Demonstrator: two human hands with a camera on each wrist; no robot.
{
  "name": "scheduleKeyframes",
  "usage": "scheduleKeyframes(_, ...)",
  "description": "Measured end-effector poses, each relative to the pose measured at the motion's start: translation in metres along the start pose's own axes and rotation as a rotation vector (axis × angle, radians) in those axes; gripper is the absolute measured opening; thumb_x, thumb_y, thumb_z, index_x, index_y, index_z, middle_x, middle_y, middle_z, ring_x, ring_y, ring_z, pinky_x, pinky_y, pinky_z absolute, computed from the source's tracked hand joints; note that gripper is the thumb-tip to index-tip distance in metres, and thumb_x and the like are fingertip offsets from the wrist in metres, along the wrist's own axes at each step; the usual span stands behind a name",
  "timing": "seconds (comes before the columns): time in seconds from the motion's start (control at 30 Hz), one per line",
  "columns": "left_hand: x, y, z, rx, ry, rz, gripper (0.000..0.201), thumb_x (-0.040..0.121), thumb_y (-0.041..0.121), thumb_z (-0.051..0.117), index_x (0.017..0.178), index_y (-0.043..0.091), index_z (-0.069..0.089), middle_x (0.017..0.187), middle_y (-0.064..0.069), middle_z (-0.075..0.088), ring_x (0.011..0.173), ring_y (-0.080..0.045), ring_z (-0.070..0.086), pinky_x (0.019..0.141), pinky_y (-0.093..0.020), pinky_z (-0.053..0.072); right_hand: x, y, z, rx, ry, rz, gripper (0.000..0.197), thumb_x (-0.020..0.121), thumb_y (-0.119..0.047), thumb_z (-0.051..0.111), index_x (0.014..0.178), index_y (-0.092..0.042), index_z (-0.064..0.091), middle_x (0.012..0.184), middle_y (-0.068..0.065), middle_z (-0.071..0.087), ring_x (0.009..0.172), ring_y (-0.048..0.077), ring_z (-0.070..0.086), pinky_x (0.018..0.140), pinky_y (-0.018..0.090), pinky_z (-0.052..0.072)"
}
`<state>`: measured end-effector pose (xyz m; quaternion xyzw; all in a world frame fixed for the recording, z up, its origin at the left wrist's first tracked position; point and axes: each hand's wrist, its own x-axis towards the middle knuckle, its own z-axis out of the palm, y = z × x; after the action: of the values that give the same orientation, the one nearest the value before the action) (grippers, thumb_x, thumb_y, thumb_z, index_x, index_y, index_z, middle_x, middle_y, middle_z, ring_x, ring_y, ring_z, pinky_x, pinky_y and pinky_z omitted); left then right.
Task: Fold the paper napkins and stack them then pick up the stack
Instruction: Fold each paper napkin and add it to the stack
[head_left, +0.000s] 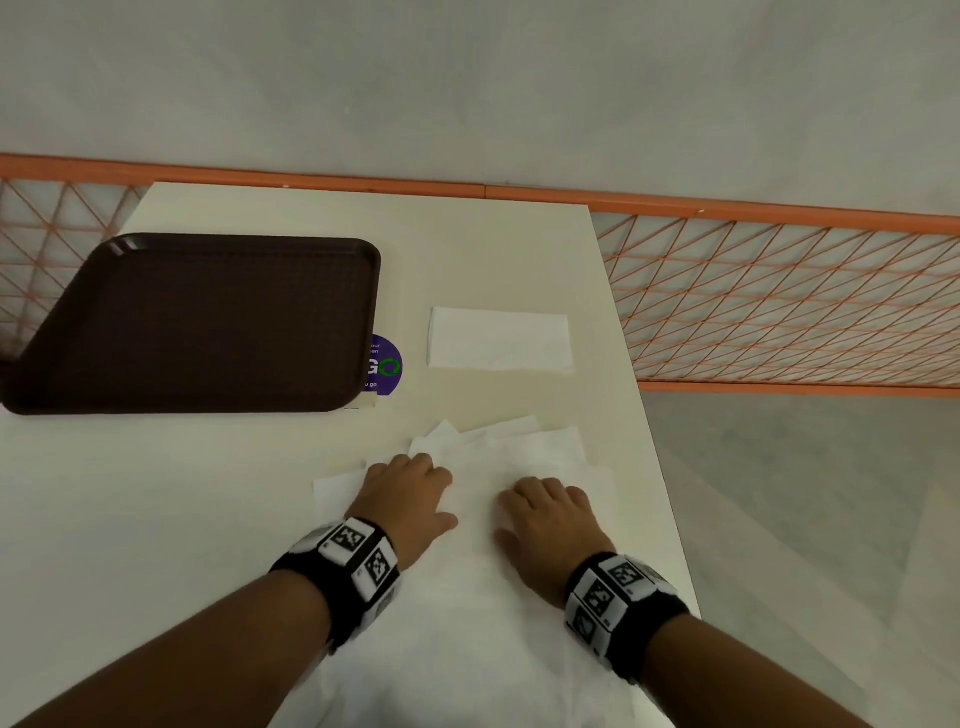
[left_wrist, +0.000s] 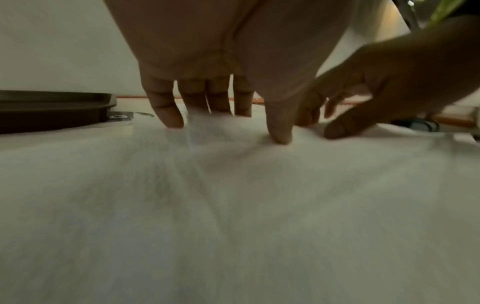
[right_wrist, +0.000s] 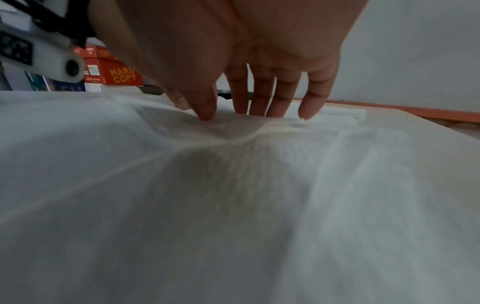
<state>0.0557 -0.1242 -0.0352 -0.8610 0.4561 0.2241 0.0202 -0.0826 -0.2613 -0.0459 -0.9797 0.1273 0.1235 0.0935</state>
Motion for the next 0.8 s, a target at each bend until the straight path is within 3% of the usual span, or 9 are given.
scheduleKeyframes(0.13,0.012,0.008,-0.016,0.026,-0.106,-0.057,0.040,0.091,0.044,0.054,0.125,0.026,0.048,0.127,0.004,0.053,0.117,-0.020,0.050,0.102,-0.036,0.033,0.015,0.000,-0.017,0.053,-0.135,0.085,0.044,0.090,-0.045,0.049,0.128,-0.023,0.047,0.126,-0.001,0.050,0.118,0.024,0.043,0.099,0.040,0.034)
scheduleKeyframes(0.3,-0.002,0.002,-0.018,-0.019,-0.027,-0.032,0.028,0.098,0.032,0.044,0.125,0.025,0.052,0.125,0.003,0.054,0.113,-0.019,0.053,0.099,-0.032,0.034,0.018,0.017,-0.027,0.247,-0.201,0.132,0.026,0.091,-0.037,0.055,0.112,-0.023,0.059,0.113,-0.001,0.061,0.107,0.022,0.055,0.089,0.032,0.042)
scheduleKeyframes(0.43,-0.015,-0.018,-0.021,-0.202,-0.004,-0.061,0.039,0.099,0.039,0.042,0.137,0.030,0.046,0.135,0.007,0.050,0.123,-0.014,0.047,0.104,-0.027,0.034,0.003,0.033,-0.028,0.372,-0.112,0.114,0.022,0.093,-0.036,0.052,0.110,-0.027,0.064,0.108,-0.007,0.063,0.101,0.014,0.058,0.085,0.026,0.044)
scheduleKeyframes(0.53,-0.018,-0.022,-0.017,-0.130,-0.011,0.059,0.053,0.095,0.052,0.039,0.145,0.033,0.035,0.149,0.010,0.034,0.137,-0.011,0.029,0.112,-0.025,0.022,-0.008,0.039,-0.025,0.341,0.039,0.027,0.020,0.095,-0.034,0.052,0.108,-0.028,0.067,0.107,-0.011,0.062,0.100,0.011,0.057,0.085,0.024,0.043)
scheduleKeyframes(0.63,-0.014,-0.007,-0.018,-0.109,0.008,0.193,0.054,0.096,0.049,0.045,0.146,0.032,0.033,0.153,0.012,0.027,0.142,-0.007,0.019,0.114,-0.025,0.012,-0.013,0.035,-0.024,0.289,0.206,-0.117,0.010,0.088,-0.027,0.060,0.091,-0.026,0.070,0.094,-0.011,0.065,0.084,0.015,0.061,0.071,0.024,0.045)
scheduleKeyframes(0.73,-0.007,0.008,-0.021,-0.209,-0.058,0.207,0.046,0.095,0.046,0.049,0.137,0.029,0.047,0.141,0.010,0.048,0.130,-0.011,0.041,0.111,-0.027,0.028,-0.017,0.024,-0.027,0.240,0.253,-0.193,0.004,0.081,-0.026,0.062,0.083,-0.027,0.066,0.085,-0.012,0.065,0.073,0.012,0.060,0.063,0.022,0.046)
scheduleKeyframes(0.8,-0.006,0.009,-0.021,-0.327,-0.129,0.157,0.033,0.093,0.047,0.052,0.119,0.030,0.060,0.120,0.009,0.063,0.111,-0.014,0.057,0.099,-0.033,0.043,-0.018,0.023,-0.033,0.261,0.237,-0.196,0.006,0.085,-0.028,0.058,0.086,-0.027,0.064,0.087,-0.014,0.064,0.075,0.009,0.059,0.067,0.020,0.046)
